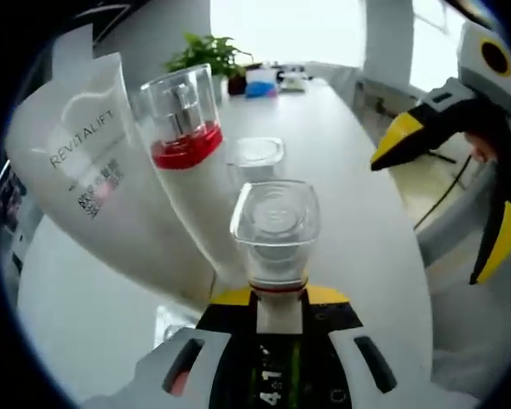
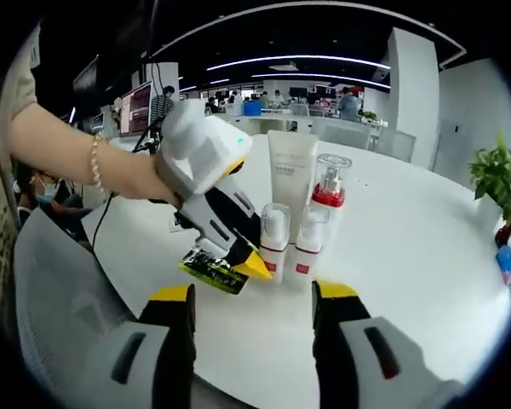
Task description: Arrange the skincare products in the storage area until every visible bottle or jar stands upright without overlapping.
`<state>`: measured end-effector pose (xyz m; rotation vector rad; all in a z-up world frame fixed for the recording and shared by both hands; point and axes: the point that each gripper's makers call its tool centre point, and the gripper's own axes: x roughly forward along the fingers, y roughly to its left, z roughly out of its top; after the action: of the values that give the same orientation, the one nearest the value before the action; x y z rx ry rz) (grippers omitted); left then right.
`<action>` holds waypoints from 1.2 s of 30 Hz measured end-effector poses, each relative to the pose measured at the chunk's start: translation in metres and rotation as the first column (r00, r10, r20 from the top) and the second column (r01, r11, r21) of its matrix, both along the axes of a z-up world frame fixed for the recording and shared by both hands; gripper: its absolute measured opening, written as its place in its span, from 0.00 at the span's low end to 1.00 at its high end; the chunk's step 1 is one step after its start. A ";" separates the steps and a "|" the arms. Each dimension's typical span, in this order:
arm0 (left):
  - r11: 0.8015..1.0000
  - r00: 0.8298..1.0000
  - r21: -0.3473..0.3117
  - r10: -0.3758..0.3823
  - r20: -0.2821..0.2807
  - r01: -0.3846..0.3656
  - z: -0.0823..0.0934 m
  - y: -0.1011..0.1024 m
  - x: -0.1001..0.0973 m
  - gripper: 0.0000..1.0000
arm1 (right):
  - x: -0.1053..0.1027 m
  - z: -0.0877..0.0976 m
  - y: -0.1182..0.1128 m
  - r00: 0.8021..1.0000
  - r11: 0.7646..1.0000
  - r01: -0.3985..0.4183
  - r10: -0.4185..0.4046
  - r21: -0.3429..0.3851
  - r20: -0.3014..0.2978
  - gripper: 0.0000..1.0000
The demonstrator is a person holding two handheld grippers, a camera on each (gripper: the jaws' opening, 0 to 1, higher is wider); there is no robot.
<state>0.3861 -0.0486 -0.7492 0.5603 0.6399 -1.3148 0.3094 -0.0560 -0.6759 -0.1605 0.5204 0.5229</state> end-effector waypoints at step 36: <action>0.989 0.989 -0.035 0.145 -0.004 -0.145 0.022 0.046 -0.003 0.32 | -0.003 -0.003 0.010 0.999 0.999 -0.052 0.052 -0.010 -0.013 0.60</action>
<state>0.3834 -0.0026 -0.7274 0.4753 0.6452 -1.1876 0.3063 -0.0455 -0.6787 -0.1815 0.5322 0.5726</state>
